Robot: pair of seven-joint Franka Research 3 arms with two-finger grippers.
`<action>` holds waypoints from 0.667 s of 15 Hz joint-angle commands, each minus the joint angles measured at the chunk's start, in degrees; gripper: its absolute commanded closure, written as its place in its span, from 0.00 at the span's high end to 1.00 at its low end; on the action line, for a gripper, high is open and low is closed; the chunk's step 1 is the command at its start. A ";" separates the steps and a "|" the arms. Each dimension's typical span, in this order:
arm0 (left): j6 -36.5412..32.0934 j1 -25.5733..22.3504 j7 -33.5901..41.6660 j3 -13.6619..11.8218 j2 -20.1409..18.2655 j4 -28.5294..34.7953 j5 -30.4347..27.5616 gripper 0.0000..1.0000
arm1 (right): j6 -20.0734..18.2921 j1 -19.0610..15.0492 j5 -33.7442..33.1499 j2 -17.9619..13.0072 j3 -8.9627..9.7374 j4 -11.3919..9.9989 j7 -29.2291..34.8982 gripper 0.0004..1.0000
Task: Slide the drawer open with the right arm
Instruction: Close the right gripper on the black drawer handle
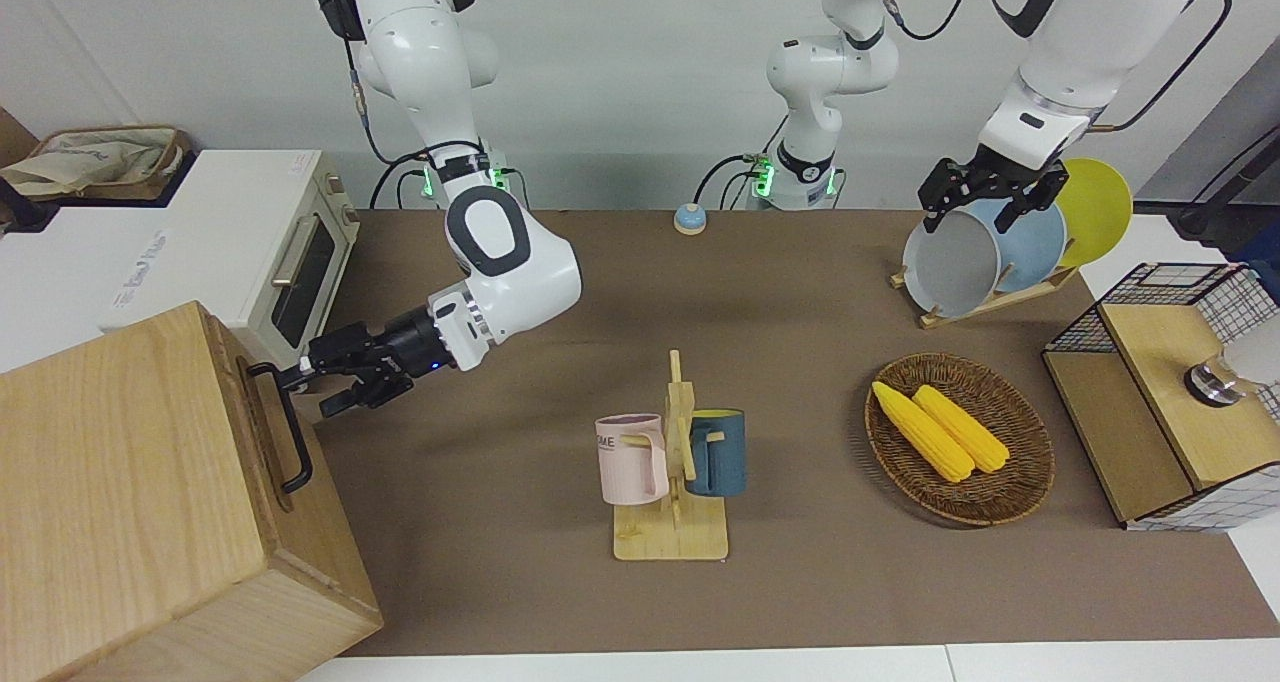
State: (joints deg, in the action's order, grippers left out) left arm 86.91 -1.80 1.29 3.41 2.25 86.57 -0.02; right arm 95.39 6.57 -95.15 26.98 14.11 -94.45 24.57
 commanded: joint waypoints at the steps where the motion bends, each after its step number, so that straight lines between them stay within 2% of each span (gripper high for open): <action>1: -1.13 -0.22 0.55 0.37 0.65 -1.40 0.98 0.99 | -0.21 -0.59 -4.60 0.36 0.21 -0.56 1.71 0.98; 8: -1.13 -0.22 0.55 0.37 0.65 -1.49 0.98 0.99 | 2.08 -2.26 -6.45 0.88 0.13 -0.39 1.88 0.97; 9: -1.13 -0.22 0.55 0.37 0.65 -1.40 0.98 0.99 | 2.16 -2.53 -6.63 1.15 0.13 -0.30 2.14 0.96; 10: -1.13 -0.22 0.55 0.37 0.65 -1.49 0.98 0.99 | 2.25 -2.70 -7.06 1.32 0.13 -0.30 2.32 0.90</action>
State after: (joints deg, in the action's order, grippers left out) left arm 86.91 -1.80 1.29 3.41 2.25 86.57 -0.02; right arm 96.53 5.33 -99.32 27.49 13.66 -94.47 25.03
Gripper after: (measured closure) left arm 0.004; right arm 0.026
